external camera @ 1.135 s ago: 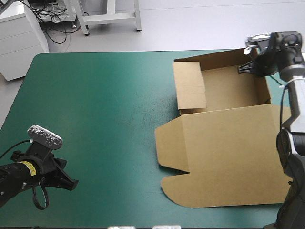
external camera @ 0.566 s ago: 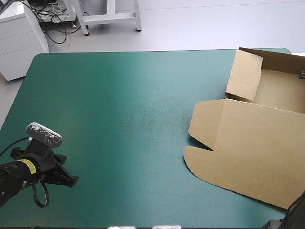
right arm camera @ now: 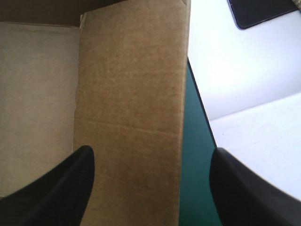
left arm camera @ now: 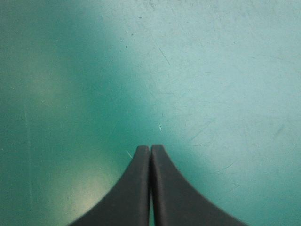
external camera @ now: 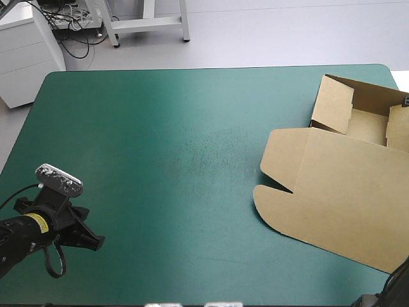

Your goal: Fold the box

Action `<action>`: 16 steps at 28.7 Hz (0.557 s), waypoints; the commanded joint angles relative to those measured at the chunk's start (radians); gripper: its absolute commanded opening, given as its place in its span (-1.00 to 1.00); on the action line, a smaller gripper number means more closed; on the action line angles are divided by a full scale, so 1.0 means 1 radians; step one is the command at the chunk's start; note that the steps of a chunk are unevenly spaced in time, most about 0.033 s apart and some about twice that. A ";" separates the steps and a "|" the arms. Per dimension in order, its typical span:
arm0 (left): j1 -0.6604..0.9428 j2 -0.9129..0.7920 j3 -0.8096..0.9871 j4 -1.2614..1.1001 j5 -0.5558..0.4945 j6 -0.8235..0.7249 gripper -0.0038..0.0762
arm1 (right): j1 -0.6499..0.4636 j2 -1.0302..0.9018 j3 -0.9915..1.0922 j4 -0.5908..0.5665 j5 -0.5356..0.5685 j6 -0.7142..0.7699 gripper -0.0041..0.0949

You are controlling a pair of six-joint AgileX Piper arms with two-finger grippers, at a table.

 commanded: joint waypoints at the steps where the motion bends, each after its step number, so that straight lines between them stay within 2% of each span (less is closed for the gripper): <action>1: -0.004 -0.003 -0.024 0.004 -0.050 -0.011 -0.98 | -0.009 -0.142 -0.031 0.023 -0.013 -0.004 0.42; 5: -0.004 -0.003 -0.024 0.004 -0.050 -0.011 -0.98 | -0.009 -0.246 -0.031 0.122 0.003 -0.026 0.35; 7: -0.004 -0.003 -0.024 0.004 -0.050 -0.011 -0.98 | -0.007 -0.290 -0.031 0.192 0.003 -0.040 0.24; 9: -0.004 -0.003 -0.024 0.004 -0.050 -0.011 -0.98 | -0.007 -0.326 -0.031 0.250 0.003 -0.048 0.04; 11: -0.004 -0.003 -0.024 0.001 -0.050 -0.011 -0.98 | -0.006 -0.362 -0.031 0.321 0.003 -0.052 -0.28; 15: -0.004 -0.003 -0.024 -0.008 -0.055 -0.011 -0.98 | 0.010 -0.430 -0.026 0.378 0.003 -0.057 -0.97; 16: -0.004 -0.003 -0.024 -0.013 -0.058 -0.011 -0.98 | 0.023 -0.452 -0.016 0.378 0.003 -0.064 -0.94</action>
